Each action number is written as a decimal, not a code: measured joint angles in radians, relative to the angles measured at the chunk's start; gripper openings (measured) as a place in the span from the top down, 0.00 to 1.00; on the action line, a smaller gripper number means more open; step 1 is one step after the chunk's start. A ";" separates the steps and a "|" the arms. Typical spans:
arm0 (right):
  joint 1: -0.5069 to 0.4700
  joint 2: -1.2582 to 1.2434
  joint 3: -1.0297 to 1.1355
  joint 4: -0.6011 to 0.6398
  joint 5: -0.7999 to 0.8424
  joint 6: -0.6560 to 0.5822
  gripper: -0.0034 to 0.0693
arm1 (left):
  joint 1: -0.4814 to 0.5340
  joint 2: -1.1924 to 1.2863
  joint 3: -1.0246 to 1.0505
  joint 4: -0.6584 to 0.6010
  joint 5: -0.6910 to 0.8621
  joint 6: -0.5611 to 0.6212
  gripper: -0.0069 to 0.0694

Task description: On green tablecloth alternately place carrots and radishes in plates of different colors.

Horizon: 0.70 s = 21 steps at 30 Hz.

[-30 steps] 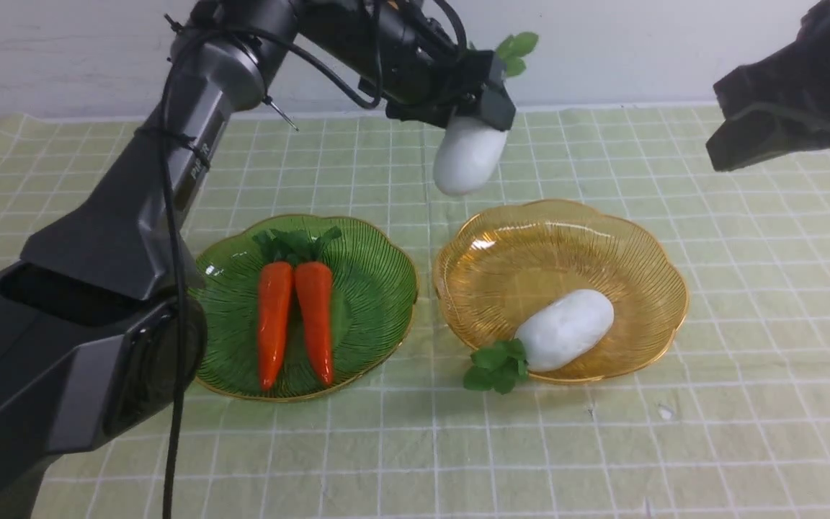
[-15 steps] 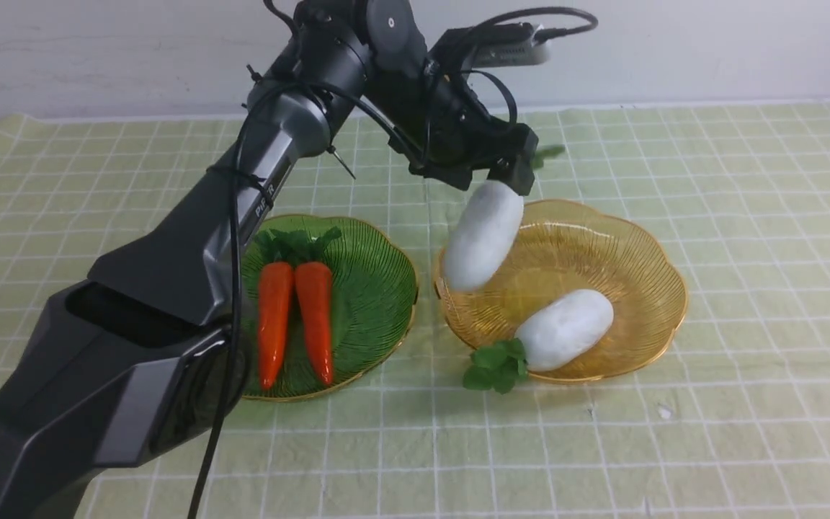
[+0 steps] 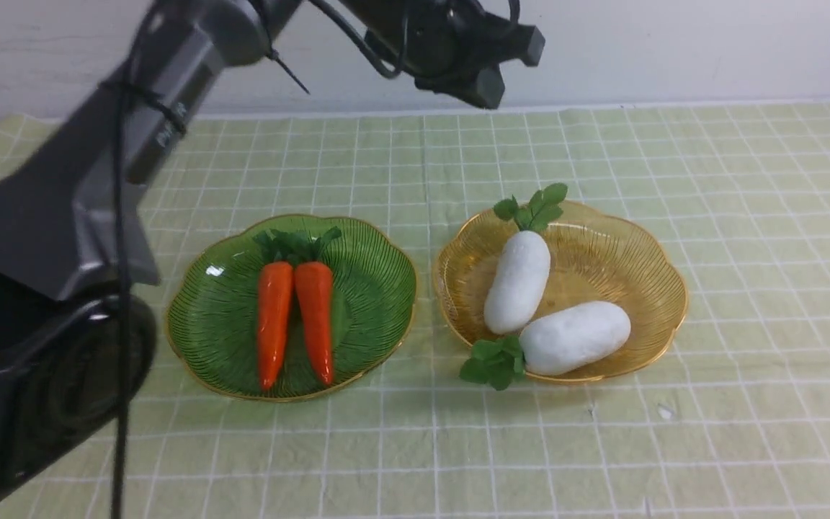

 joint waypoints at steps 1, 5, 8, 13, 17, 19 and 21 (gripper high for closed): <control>0.000 -0.013 0.009 -0.001 -0.005 0.001 0.97 | -0.002 -0.014 0.013 0.016 0.000 0.001 0.91; 0.000 -0.160 0.139 -0.008 -0.141 0.004 0.97 | -0.021 -0.239 0.280 0.130 0.000 0.001 0.92; 0.000 -0.327 0.378 -0.029 -0.377 0.015 0.97 | -0.022 -0.497 0.593 0.209 0.000 -0.024 0.92; 0.000 -0.537 0.693 -0.040 -0.678 0.082 0.97 | -0.022 -0.748 0.917 0.237 -0.016 -0.031 0.92; 0.000 -0.736 0.992 -0.040 -1.017 0.154 0.97 | -0.022 -1.041 1.249 0.238 -0.180 -0.033 0.92; -0.001 -0.808 1.114 -0.040 -1.185 0.163 0.97 | -0.022 -1.218 1.419 0.243 -0.281 -0.034 0.92; -0.001 -0.852 1.190 -0.040 -1.315 0.164 0.97 | -0.022 -1.391 1.559 0.252 -0.365 -0.036 0.92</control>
